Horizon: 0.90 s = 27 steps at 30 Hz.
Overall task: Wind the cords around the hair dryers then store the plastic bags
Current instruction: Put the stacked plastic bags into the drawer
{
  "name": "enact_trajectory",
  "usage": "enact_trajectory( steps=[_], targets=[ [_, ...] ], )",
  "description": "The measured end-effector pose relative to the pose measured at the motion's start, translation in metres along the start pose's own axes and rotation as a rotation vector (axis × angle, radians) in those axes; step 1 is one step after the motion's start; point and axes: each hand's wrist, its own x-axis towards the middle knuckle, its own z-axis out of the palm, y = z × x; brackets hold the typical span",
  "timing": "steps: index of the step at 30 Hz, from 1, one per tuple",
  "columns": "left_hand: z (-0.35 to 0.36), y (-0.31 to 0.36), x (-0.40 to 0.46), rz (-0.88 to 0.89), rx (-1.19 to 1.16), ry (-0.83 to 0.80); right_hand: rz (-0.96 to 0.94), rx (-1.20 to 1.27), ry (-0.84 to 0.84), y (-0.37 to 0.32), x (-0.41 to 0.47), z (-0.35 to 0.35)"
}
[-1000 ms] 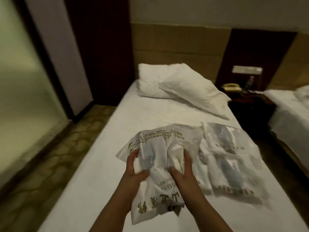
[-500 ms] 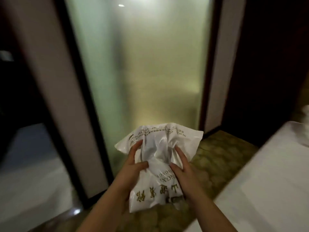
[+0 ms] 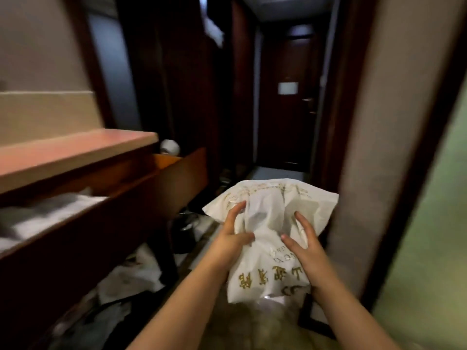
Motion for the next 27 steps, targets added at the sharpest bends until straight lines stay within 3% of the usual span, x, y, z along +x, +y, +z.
enact_trajectory(
  steps=[8,14,20,27],
  targets=[
    [-0.139,0.050,0.085,0.097,0.035,0.390,-0.112,0.102,-0.388,-0.029,0.160,0.159],
    [-0.239,0.080,0.136,0.035,0.153,0.637,-0.130,0.094,-0.555,-0.050,0.235,0.270],
    [-0.343,0.083,0.212,-0.065,0.173,0.703,-0.038,0.040,-0.624,-0.062,0.311,0.363],
    [-0.406,0.055,0.283,-0.237,0.068,0.769,0.267,-0.114,-0.683,-0.042,0.391,0.441]
  ],
)
